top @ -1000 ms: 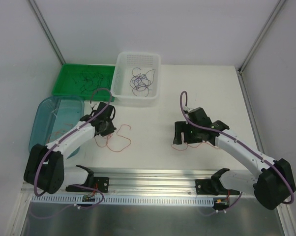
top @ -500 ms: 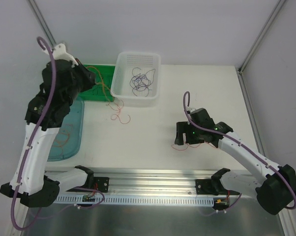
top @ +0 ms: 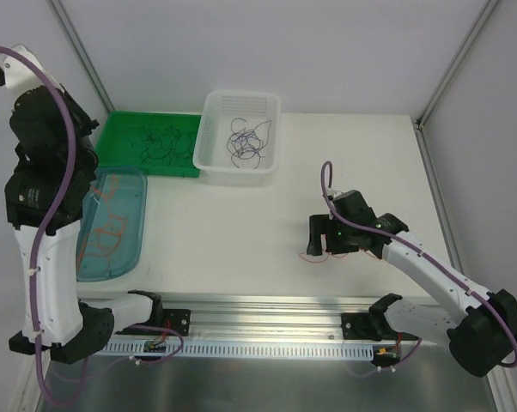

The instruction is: Untangle the cables

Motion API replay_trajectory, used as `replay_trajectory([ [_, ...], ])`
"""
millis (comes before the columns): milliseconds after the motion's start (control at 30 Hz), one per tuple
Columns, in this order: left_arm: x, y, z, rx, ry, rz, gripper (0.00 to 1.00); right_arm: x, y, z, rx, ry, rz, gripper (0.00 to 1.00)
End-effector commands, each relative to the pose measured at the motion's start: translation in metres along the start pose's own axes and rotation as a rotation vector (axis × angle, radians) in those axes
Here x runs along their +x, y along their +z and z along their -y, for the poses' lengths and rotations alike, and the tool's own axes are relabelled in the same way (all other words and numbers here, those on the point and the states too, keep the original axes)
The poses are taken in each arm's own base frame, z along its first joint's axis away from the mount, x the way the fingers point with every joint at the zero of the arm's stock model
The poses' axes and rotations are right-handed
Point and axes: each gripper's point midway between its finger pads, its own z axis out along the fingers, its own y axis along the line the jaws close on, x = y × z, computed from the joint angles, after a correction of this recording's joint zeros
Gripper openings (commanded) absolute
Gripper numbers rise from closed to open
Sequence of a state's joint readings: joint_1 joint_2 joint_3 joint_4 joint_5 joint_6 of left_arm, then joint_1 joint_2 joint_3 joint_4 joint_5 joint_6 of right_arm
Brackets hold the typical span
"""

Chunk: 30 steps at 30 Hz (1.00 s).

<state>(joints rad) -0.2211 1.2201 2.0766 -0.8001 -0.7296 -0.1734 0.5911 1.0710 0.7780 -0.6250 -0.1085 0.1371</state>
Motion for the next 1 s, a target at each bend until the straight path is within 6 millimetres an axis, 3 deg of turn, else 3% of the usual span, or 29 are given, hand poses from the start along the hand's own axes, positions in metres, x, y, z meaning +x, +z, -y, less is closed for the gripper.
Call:
replay_trajectory([
  [0, 0.049, 0.037, -0.060, -0.279, 0.157, -0.064, 0.04, -0.007, -0.011, -0.004, -0.009, -0.019, 0.026, 0.83],
  [33, 0.060, 0.042, -0.065, -0.266, 0.144, -0.072, 0.04, -0.005, -0.011, -0.004, -0.011, -0.017, 0.024, 0.83],
  [67, 0.102, 0.056, -0.077, -0.299, 0.182, -0.148, 0.03, -0.005, -0.011, -0.006, -0.020, -0.018, 0.022, 0.83],
  [100, 0.108, 0.067, -0.084, -0.314, 0.150, -0.124, 0.03, -0.003, -0.011, -0.006, -0.023, -0.012, 0.018, 0.83],
  [133, 0.120, 0.072, -0.105, -0.365, 0.137, -0.140, 0.03, -0.002, -0.012, -0.007, -0.025, -0.013, 0.017, 0.83],
  [167, 0.154, 0.082, -0.109, -0.341, 0.145, -0.209, 0.02, -0.001, -0.013, -0.006, -0.026, -0.008, 0.017, 0.83],
  [233, 0.175, 0.095, -0.120, -0.351, 0.133, -0.228, 0.02, -0.001, -0.014, -0.006, -0.027, -0.009, 0.023, 0.83],
  [267, 0.200, 0.099, -0.121, -0.337, 0.153, -0.281, 0.02, 0.000, -0.015, -0.005, -0.021, -0.010, 0.023, 0.83],
  [367, 0.235, 0.106, -0.123, -0.326, 0.169, -0.335, 0.05, 0.003, -0.014, -0.001, -0.003, -0.006, 0.009, 0.83],
  [433, 0.249, 0.106, -0.122, -0.311, 0.153, -0.366, 0.11, 0.002, -0.014, 0.000, 0.007, -0.006, 0.010, 0.83],
  [467, 0.256, 0.105, -0.120, -0.300, 0.148, -0.380, 0.19, 0.001, -0.015, 0.004, 0.028, -0.004, 0.016, 0.83],
  [500, 0.262, 0.104, -0.113, -0.260, 0.133, -0.396, 0.40, 0.001, -0.016, 0.008, 0.052, -0.002, 0.017, 0.83],
  [567, 0.265, 0.096, -0.108, -0.222, 0.112, -0.401, 0.68, -0.004, -0.018, 0.024, 0.144, 0.000, 0.043, 0.83],
  [600, 0.261, 0.089, -0.101, -0.176, 0.087, -0.388, 0.89, -0.004, -0.021, 0.030, 0.180, 0.000, 0.041, 0.83],
  [633, 0.260, 0.085, -0.097, -0.153, 0.077, -0.386, 0.96, -0.007, -0.024, 0.035, 0.213, 0.006, 0.051, 0.85],
  [800, 0.263, 0.051, -0.059, 0.064, -0.057, -0.420, 0.99, -0.017, -0.038, 0.078, 0.413, 0.106, 0.110, 0.88],
  [900, 0.277, 0.026, -0.015, 0.305, -0.113, -0.491, 0.99, -0.024, -0.040, 0.096, 0.446, 0.189, 0.130, 0.89],
  [967, 0.294, 0.012, -0.002, 0.389, -0.081, -0.531, 0.99, -0.030, -0.038, 0.105, 0.452, 0.243, 0.142, 0.89],
])
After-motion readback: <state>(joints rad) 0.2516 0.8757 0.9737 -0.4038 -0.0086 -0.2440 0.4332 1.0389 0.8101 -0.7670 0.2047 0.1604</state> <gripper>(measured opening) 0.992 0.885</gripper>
